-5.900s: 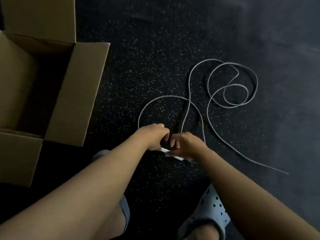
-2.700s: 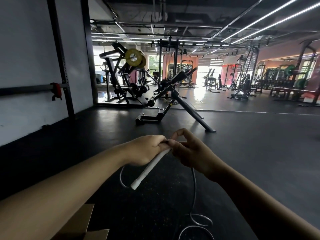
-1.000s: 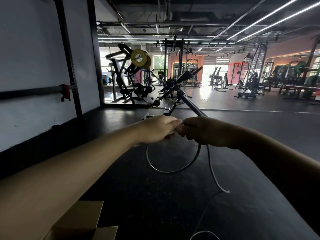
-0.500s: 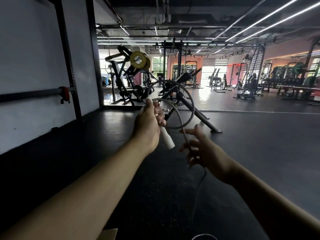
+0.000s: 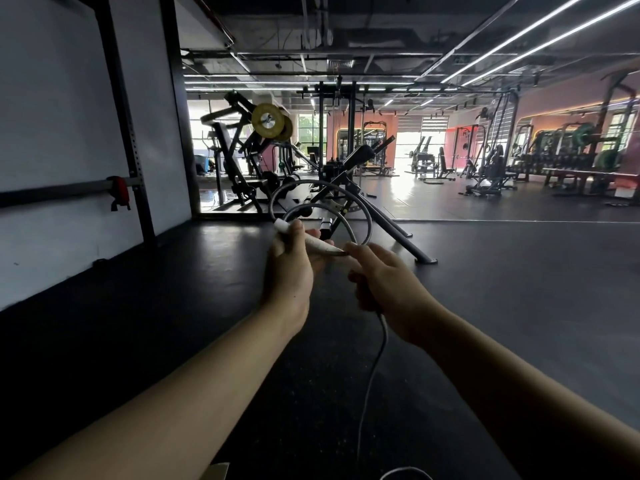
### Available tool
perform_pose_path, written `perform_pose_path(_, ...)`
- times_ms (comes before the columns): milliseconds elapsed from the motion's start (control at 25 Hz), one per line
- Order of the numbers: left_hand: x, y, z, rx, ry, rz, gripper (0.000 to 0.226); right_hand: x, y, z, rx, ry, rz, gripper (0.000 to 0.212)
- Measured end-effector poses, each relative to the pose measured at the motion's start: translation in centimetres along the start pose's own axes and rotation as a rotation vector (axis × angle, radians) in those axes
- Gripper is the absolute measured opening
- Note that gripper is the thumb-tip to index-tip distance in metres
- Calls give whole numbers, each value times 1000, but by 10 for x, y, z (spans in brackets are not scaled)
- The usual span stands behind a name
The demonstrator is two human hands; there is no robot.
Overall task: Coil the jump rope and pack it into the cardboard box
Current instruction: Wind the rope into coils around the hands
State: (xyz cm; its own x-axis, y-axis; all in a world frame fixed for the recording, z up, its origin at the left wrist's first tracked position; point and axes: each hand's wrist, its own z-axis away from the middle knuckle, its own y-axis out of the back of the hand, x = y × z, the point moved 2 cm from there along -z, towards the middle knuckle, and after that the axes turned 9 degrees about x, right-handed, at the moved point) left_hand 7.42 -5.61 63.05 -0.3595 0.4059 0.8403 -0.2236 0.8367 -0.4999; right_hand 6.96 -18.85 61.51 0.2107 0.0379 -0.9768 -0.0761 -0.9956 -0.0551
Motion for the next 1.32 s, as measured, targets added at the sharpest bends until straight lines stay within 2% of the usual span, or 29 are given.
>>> perform_pose_path(80, -1, 14, 0, -2, 37, -23, 21, -6, 3, -6, 1, 51, 99, 23)
perform_pose_path(200, -2, 40, -10, -28, 147, -52, 12, -13, 10, -11, -70, 167, 363, 23)
perform_pose_path(280, 2, 59, -26, -42, 121, -233, 51, -19, 17, -11, -150, 300, 629, 25)
perform_pose_path(320, 9, 66, -33, -74, -10, -399, 68, -24, 19, -9, -214, 347, 751, 26)
perform_pose_path(360, 20, 67, -38, -153, -193, -581, 77, -28, 19, -8, -286, 360, 845, 26)
perform_pose_path(400, 32, 61, -37, -300, -370, -733, 79, -33, 19, -6, -360, 358, 917, 25)
perform_pose_path(440, 42, 51, -36, -468, -470, -860, 81, -37, 17, -4, -426, 367, 977, 23)
perform_pose_path(520, 54, 27, -29, -693, -465, -1106, 85, -43, 11, -1, -487, 442, 1027, 13)
perform_pose_path(600, 57, 11, -26, -781, -420, -1267, 68, -47, 3, 1, -503, 538, 979, 21)
perform_pose_path(680, 54, 4, -25, -811, -367, -1240, 48, -48, 3, 2, -476, 580, 914, 33)
perform_pose_path(760, 50, 4, -20, -801, -249, -1110, 41, -51, 9, 3, -423, 622, 872, 37)
perform_pose_path(1000, 52, 5, 2, -744, -218, -836, 29, -45, 17, 8, -381, 565, 719, 22)
perform_pose_path(1160, 43, 13, -1, -781, -100, -804, 37, -49, 17, 11, -345, 608, 669, 18)
perform_pose_path(1320, 39, 11, -3, -773, -83, -739, 34, -50, 14, 14, -202, 634, 651, 22)
